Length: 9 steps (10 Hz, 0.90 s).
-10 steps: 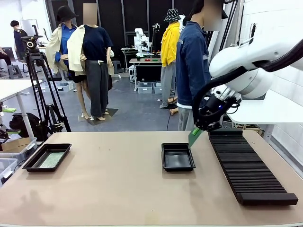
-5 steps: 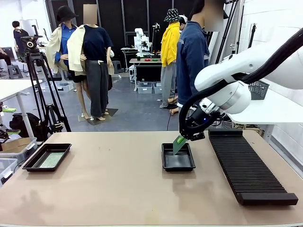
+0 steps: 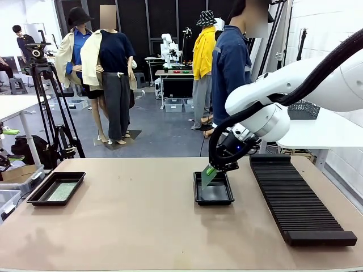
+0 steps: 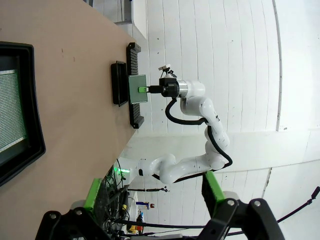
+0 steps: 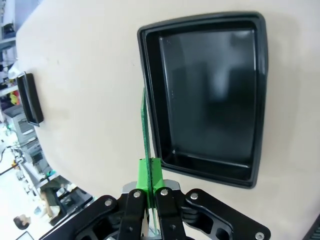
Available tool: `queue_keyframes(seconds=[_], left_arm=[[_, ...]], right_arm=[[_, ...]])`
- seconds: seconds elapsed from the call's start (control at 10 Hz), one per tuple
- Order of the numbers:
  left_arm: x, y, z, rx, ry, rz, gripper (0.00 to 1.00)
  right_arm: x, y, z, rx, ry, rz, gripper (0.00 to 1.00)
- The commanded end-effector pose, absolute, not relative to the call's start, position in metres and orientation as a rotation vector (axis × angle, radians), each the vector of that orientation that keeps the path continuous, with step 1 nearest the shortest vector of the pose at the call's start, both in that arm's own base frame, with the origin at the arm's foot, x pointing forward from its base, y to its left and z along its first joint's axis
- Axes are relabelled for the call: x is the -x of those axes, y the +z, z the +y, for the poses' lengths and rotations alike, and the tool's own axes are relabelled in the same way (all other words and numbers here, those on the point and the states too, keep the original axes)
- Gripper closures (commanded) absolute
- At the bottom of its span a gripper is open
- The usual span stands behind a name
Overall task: Inspect and transfer BCBs to ESD trays.
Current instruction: Pick up the Blank PCB from the PCB Rack and place it in the right ESD tray.
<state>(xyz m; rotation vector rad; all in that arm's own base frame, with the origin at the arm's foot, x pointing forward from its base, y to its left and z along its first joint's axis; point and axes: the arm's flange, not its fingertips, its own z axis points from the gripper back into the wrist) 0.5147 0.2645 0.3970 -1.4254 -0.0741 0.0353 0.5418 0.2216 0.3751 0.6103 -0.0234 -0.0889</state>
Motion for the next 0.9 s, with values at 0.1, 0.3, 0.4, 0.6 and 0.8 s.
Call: queue_keyframes(seconds=[0.1,0.3,0.4,0.6,0.8], left_arm=[[-0.512,0.398,0.265,1.413,0.022,-0.064,0.0],[-0.512,0.398,0.265,1.413,0.022,-0.064,0.0],[-0.512,0.398,0.265,1.413,0.022,-0.064,0.0],[-0.512,0.398,0.265,1.413,0.022,-0.064,0.0],[-0.512,0.398,0.265,1.413,0.022,-0.064,0.0]], right_arm=[[-0.551,0.361,0.226,-0.63,-0.065,-0.049,1.0],[-0.56,0.35,0.225,-0.617,-0.063,-0.056,1.0],[-0.565,0.346,0.223,-0.61,-0.046,-0.068,1.0],[-0.577,0.339,0.221,-0.601,-0.032,-0.045,1.0],[-0.585,0.332,0.219,-0.589,-0.03,-0.017,1.0]])
